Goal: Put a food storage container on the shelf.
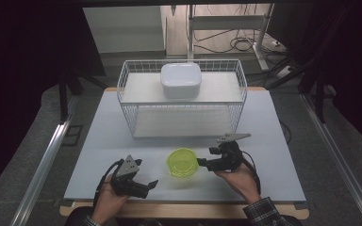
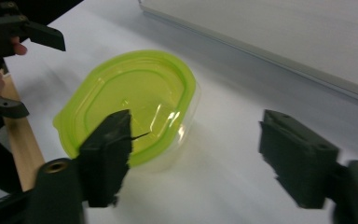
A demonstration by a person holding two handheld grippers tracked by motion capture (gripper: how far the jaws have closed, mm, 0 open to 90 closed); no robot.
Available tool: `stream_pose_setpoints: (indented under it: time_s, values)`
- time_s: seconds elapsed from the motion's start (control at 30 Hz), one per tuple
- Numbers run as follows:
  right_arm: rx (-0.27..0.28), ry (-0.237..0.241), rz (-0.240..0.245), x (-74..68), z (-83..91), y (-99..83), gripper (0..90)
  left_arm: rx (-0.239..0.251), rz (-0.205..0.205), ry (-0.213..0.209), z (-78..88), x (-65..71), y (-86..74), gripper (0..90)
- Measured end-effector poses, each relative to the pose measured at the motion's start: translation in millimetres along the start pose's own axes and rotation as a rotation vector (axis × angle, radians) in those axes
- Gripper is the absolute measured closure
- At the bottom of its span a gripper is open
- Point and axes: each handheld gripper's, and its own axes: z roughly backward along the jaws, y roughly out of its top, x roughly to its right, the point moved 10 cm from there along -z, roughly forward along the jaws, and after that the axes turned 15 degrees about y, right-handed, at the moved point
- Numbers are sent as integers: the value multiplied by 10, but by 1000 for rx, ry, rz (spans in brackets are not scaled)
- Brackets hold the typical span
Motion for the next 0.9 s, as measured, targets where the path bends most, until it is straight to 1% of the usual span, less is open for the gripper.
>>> stream_pose_setpoints:
  time_s: [0.03,0.17,0.23,0.3,0.4,0.43,0.5,0.53,0.6,0.67,0.7,0.77,0.8,0.83,0.87,0.9]
  values:
    - [1,11,-9,9,-21,18,337,0,0,0,-1,1,-1,39]
    - [-7,51,-87,49,-95,60,441,-2,-4,-1,-4,6,-4,39]
    - [-12,59,-110,68,-127,71,478,-3,-6,-1,-4,7,-6,40]
    - [-11,79,-137,78,-160,80,504,-4,-5,-2,-5,9,-7,39]
    - [-19,96,-172,91,-197,75,542,-1,-8,-1,-3,17,-3,39]
    - [-21,112,-187,91,-214,73,557,-1,-8,-2,-4,19,-3,39]
    - [-34,122,-212,108,-256,58,583,-5,-10,-3,-9,19,-10,39]
    - [-34,122,-212,108,-256,58,583,-5,-10,-3,-9,19,-10,39]
    - [-34,132,-238,121,-277,48,604,-6,-10,-3,-7,20,-10,39]
    - [-30,159,-275,131,-302,33,637,-4,-13,-3,-4,25,-5,40]
    - [-25,175,-303,143,-315,23,685,-5,-17,-4,-6,29,-8,39]
    - [-13,214,-339,132,-318,25,752,-6,-17,-5,-11,28,-11,39]
    - [-13,214,-339,132,-318,25,752,-6,-17,-5,-11,28,-11,39]
    - [-8,227,-356,131,-320,28,775,-7,-17,-5,-11,27,-12,39]
    - [-6,254,-388,115,-326,27,804,-5,-17,-4,-6,26,-10,39]
    - [-3,262,-396,108,-329,30,806,-4,-17,-3,-4,26,-7,39]
